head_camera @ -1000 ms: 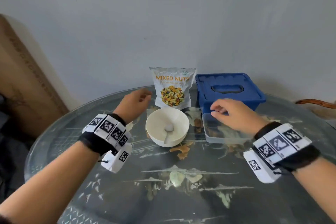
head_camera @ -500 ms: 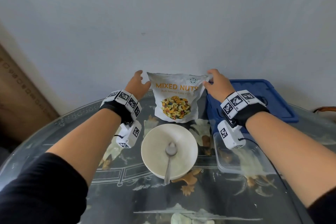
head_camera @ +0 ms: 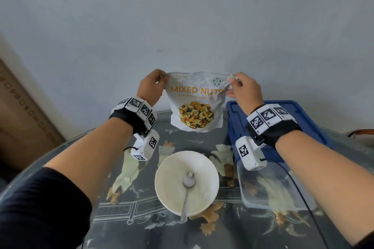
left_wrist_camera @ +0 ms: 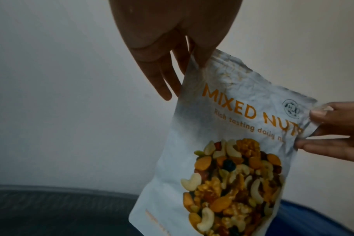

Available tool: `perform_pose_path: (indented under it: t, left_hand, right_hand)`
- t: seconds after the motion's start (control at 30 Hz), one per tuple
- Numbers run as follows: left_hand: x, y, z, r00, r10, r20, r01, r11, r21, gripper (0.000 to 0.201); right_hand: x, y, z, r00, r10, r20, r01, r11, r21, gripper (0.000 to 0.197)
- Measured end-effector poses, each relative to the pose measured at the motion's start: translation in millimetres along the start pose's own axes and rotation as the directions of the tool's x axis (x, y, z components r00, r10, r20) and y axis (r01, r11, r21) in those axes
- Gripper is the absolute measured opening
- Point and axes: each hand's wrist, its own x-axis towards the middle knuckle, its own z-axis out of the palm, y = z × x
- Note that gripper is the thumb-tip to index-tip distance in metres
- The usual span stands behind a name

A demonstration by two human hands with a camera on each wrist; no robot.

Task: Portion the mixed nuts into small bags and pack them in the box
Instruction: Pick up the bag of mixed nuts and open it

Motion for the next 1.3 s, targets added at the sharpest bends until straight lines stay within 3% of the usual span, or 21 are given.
perform_pose_path:
  t: [0.17, 0.37, 0.53, 0.67, 0.83, 1.03, 1.2, 1.3]
  left_hand:
    - [-13.4, 50.8, -32.1, 0.989, 0.117, -0.088, -0.119, 0.993, -0.010, 0.008]
    - [-74.8, 103.2, -59.9, 0.978, 0.201, -0.058, -0.203, 0.979, -0.026, 0.012]
    - [-148.9, 118.3, -69.2, 0.979, 0.204, 0.006, -0.203, 0.976, -0.075, 0.019]
    - [-207.6, 106.1, -62.6, 0.981, 0.174, 0.082, -0.168, 0.983, -0.072, 0.011]
    - [-255.6, 78.2, -45.9, 0.961, 0.106, 0.253, -0.107, 0.994, -0.009, 0.015]
    - [-267.4, 57.3, -19.3, 0.909, 0.044, 0.415, -0.115, 0.982, 0.148, 0.008]
    - [-264.7, 49.4, -1.6, 0.917, 0.035, 0.397, -0.130, 0.968, 0.215, 0.018]
    - [-265.3, 53.2, 7.8, 0.942, -0.003, 0.337, -0.070, 0.977, 0.202, 0.024]
  right_hand:
    - [-12.8, -53.1, -45.8, 0.992, -0.104, -0.070, 0.109, 0.992, 0.069, 0.019]
    - [-66.5, -99.5, -104.0, 0.988, -0.139, -0.064, 0.147, 0.979, 0.144, 0.014]
    - [-138.3, -111.1, -142.3, 0.998, -0.064, 0.017, 0.059, 0.976, 0.208, 0.024]
    - [-204.2, -97.3, -154.6, 0.995, 0.045, 0.088, -0.065, 0.967, 0.247, 0.024]
    - [-271.6, -64.5, -160.0, 0.972, 0.144, 0.184, -0.175, 0.971, 0.163, 0.017]
    - [-329.8, -44.6, -159.6, 0.937, 0.210, 0.278, -0.210, 0.977, -0.029, 0.021]
    - [-354.3, -53.6, -156.0, 0.874, 0.184, 0.449, -0.131, 0.980, -0.147, 0.020]
    - [-353.1, -70.8, -152.2, 0.803, 0.184, 0.567, -0.088, 0.977, -0.193, 0.020]
